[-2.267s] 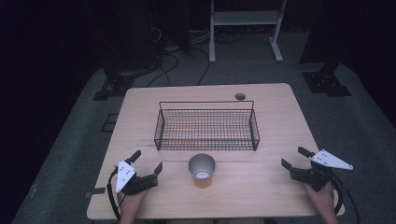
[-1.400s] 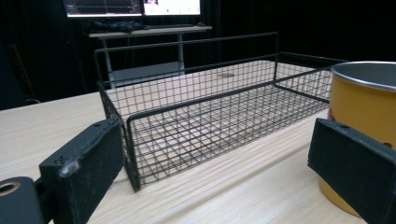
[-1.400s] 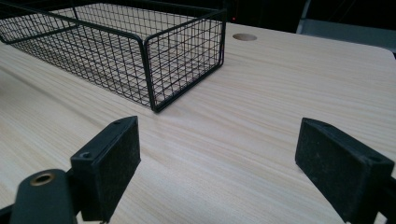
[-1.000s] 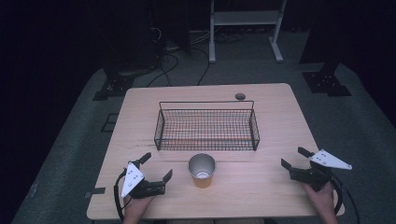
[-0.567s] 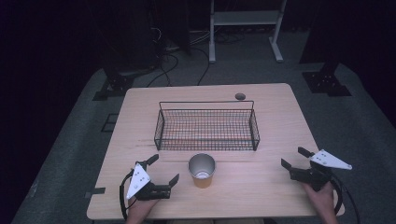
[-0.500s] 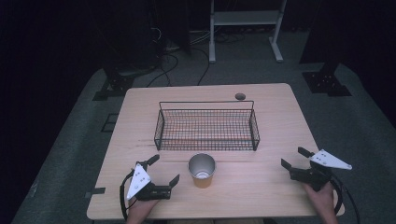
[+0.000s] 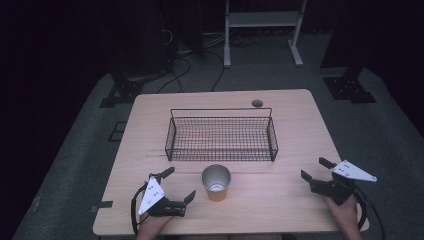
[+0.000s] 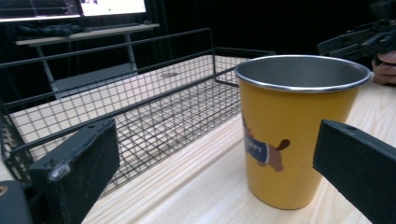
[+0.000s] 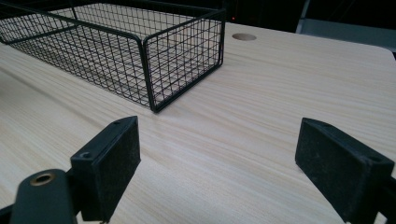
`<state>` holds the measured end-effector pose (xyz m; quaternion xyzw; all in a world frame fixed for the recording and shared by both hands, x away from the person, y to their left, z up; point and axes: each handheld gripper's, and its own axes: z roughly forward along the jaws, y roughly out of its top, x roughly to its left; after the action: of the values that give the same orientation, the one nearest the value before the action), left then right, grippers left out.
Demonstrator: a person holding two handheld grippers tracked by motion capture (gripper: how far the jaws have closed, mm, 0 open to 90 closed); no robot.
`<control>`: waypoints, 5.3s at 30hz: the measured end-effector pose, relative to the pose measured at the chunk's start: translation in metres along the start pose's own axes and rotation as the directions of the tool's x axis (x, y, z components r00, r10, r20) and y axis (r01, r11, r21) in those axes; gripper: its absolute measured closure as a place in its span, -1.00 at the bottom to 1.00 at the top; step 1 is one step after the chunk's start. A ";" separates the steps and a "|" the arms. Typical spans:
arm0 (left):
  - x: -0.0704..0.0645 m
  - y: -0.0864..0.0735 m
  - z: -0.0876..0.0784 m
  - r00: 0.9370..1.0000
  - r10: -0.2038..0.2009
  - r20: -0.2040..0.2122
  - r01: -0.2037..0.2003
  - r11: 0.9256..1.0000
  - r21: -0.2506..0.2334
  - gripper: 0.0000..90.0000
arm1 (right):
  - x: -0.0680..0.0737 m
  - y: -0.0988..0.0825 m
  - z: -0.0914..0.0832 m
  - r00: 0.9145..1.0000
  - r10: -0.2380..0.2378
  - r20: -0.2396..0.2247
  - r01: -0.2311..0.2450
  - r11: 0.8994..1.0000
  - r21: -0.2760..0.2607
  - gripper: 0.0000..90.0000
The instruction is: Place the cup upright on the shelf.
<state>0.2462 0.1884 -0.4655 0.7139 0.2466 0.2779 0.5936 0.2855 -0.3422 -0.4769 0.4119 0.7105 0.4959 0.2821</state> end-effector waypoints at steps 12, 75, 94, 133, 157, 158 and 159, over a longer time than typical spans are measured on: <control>-0.006 0.001 0.004 0.998 -0.001 0.058 0.000 1.000 0.002 -1.00 | 0.000 0.000 0.000 1.000 -0.001 0.000 0.001 1.000 0.002 -0.71; -0.034 0.007 0.069 0.981 -0.035 0.191 0.016 0.995 0.102 -1.00 | 0.000 0.000 0.001 1.000 -0.005 -0.006 0.005 1.000 0.001 -0.71; -0.035 0.009 0.077 0.978 -0.041 0.203 0.026 0.997 0.077 -0.72 | 0.001 0.000 0.001 1.000 -0.010 -0.007 0.010 1.000 0.000 -0.71; -0.015 0.070 0.088 0.972 -0.002 0.237 0.000 1.000 0.011 -0.69 | -0.001 0.000 0.001 1.000 0.018 -0.006 -0.018 1.000 -0.002 -0.71; 0.014 0.115 0.126 0.962 0.001 0.273 -0.003 1.000 0.010 -0.69 | -0.001 0.001 0.001 1.000 0.012 -0.008 -0.012 1.000 -0.002 -0.71; 0.014 0.115 0.126 0.962 0.001 0.273 -0.003 1.000 0.010 -0.69 | -0.001 0.001 0.001 1.000 0.012 -0.008 -0.012 1.000 -0.002 -0.71; 0.016 0.117 0.129 0.962 0.005 0.274 -0.009 1.000 0.012 -0.69 | -0.001 0.001 0.001 1.000 0.015 -0.008 -0.015 1.000 -0.001 -0.71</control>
<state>0.3491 0.0873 -0.3664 0.7503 0.1614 0.1769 0.6161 0.2870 -0.3429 -0.4765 0.4152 0.7081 0.5001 0.2758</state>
